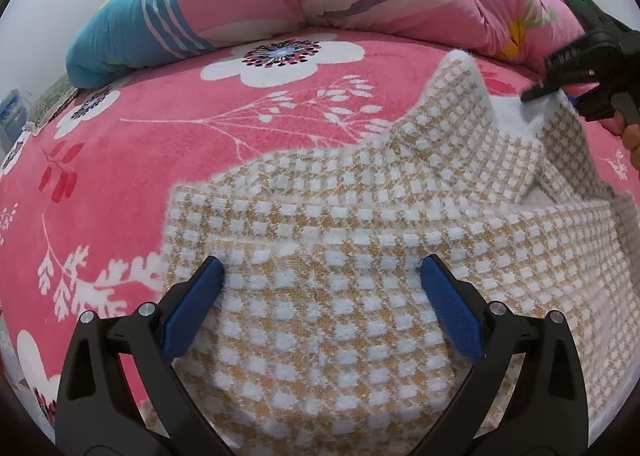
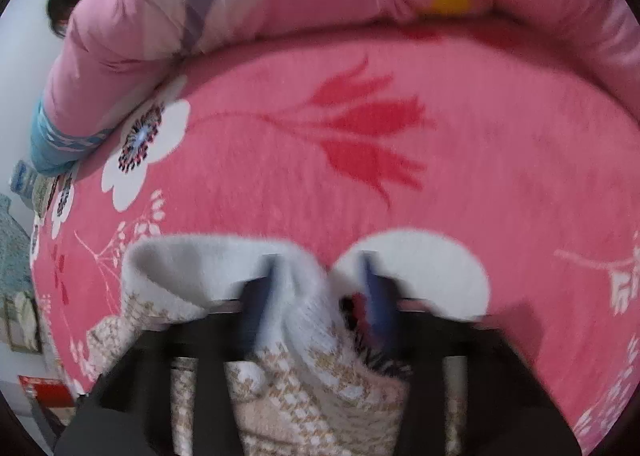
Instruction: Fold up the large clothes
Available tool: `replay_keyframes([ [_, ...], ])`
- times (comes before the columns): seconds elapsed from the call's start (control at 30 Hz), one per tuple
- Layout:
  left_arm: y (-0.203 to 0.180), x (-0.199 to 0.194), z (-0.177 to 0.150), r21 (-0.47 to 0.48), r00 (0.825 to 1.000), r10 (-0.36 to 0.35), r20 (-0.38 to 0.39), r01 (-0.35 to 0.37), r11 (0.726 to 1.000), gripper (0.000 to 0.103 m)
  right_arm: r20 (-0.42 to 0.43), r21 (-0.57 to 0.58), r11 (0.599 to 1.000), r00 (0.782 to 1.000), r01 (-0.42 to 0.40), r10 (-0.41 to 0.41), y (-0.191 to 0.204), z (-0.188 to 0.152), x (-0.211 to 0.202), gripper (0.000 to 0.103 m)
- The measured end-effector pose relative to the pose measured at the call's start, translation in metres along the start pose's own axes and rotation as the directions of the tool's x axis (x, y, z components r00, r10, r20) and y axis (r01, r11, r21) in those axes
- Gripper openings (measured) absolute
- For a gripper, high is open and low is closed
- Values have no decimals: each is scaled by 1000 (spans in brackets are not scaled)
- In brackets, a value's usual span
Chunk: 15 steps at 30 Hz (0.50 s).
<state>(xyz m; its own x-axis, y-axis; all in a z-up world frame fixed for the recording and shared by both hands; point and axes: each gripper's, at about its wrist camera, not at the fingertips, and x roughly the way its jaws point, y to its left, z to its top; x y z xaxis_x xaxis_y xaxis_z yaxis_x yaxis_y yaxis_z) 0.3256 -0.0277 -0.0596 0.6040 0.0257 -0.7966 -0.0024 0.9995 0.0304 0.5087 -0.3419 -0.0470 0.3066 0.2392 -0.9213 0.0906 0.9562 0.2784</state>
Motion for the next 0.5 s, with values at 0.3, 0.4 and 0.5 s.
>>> replay_keyframes([
  [0.3,22,-19,7,-55,987,-149,65,153,987,96,120,-351,929,978,-117,169,44,-103,-93,12],
  [0.4,44,-47,12,-100,964,-197,179,217,971,96,138,-509,859,980,-56,146,55,-156,-104,12],
  [0.5,57,-68,24,-137,938,-220,266,263,955,96,145,-622,781,988,48,55,59,-200,-90,12],
])
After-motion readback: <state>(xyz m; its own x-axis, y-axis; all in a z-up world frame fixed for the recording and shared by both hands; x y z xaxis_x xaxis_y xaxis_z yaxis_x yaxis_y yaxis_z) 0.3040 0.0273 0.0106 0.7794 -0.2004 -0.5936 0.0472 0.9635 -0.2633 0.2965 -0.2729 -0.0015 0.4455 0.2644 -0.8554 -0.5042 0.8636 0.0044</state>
